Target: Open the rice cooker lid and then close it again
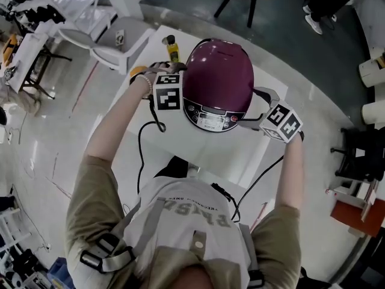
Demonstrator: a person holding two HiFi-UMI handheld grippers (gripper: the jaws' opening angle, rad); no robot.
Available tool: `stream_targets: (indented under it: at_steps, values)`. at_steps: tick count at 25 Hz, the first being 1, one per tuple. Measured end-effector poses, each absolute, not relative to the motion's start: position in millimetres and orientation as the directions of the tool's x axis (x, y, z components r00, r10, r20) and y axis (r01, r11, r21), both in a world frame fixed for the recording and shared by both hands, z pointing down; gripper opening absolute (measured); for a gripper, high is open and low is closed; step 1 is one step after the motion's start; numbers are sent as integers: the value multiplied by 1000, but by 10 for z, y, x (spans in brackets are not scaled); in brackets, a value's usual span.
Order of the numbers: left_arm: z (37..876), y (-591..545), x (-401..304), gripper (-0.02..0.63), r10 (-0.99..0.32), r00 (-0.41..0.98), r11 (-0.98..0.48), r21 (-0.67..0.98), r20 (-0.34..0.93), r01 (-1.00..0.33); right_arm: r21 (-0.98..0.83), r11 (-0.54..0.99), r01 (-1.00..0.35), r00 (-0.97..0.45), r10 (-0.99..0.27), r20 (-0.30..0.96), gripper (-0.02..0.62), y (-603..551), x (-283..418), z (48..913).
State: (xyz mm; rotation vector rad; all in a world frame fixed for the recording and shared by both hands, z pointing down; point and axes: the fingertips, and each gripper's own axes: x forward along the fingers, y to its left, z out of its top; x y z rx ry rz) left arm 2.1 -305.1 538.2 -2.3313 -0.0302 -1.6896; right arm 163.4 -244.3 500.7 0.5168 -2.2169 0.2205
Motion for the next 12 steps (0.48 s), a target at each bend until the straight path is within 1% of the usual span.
stream_targets:
  at_steps: [3, 6, 8, 9, 12]
  values:
    - [4959, -3068, 146, 598, -156, 500, -969, -230, 852, 88, 63, 834, -548, -625, -458, 633, 483, -2577, 1722, 4604]
    - [4522, -3150, 217, 598, -255, 654, -957, -282, 712, -66, 171, 717, -675, -595, -667, 450, 483, -2683, 1827, 4206]
    - [4231, -3233, 236, 597, -375, 727, -919, -333, 576, -211, 225, 632, -742, -549, -765, 336, 482, -2676, 1858, 4012]
    - [4082, -3265, 234, 597, -447, 750, -885, -361, 488, -293, 239, 595, -768, -529, -798, 288, 482, -2642, 1853, 3937]
    - [3707, -3265, 142, 596, -630, 742, -759, -383, 229, -526, 236, 488, -840, -467, -873, 145, 480, -2499, 1804, 3761]
